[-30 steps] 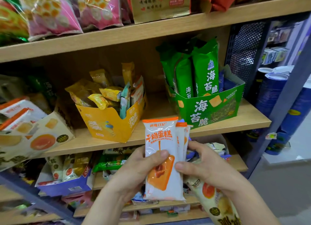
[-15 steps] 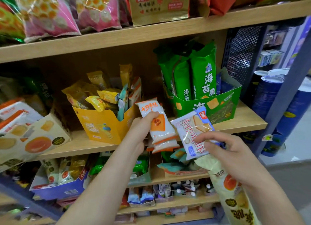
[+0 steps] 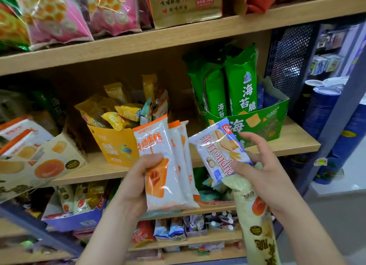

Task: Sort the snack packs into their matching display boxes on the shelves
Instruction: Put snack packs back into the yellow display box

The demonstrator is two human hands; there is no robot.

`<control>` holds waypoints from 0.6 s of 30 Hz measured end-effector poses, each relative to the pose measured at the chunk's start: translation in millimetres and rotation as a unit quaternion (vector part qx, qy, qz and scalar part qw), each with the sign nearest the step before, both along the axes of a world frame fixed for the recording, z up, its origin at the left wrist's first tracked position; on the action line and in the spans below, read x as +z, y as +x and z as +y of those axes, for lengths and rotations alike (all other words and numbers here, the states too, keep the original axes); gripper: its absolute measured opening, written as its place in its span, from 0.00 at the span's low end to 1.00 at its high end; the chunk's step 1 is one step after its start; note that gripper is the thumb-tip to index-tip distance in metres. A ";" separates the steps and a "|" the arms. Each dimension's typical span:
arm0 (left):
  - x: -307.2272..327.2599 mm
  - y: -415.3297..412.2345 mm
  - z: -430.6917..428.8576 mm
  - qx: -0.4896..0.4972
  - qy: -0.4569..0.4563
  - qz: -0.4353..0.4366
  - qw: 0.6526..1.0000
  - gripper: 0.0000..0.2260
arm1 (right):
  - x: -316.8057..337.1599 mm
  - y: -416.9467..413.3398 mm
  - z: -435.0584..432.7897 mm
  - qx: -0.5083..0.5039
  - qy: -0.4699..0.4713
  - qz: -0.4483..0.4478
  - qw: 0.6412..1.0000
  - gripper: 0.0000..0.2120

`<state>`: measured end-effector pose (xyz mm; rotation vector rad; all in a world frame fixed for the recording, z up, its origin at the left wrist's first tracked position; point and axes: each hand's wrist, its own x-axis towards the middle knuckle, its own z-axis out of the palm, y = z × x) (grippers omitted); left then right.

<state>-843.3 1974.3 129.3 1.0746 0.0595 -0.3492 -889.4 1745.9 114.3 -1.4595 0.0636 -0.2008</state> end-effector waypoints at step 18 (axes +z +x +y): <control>-6.8 -44.4 37.9 -0.198 0.148 -0.214 0.945 0.20 | 22.5 32.0 52.2 -0.108 0.092 -0.109 0.984 0.05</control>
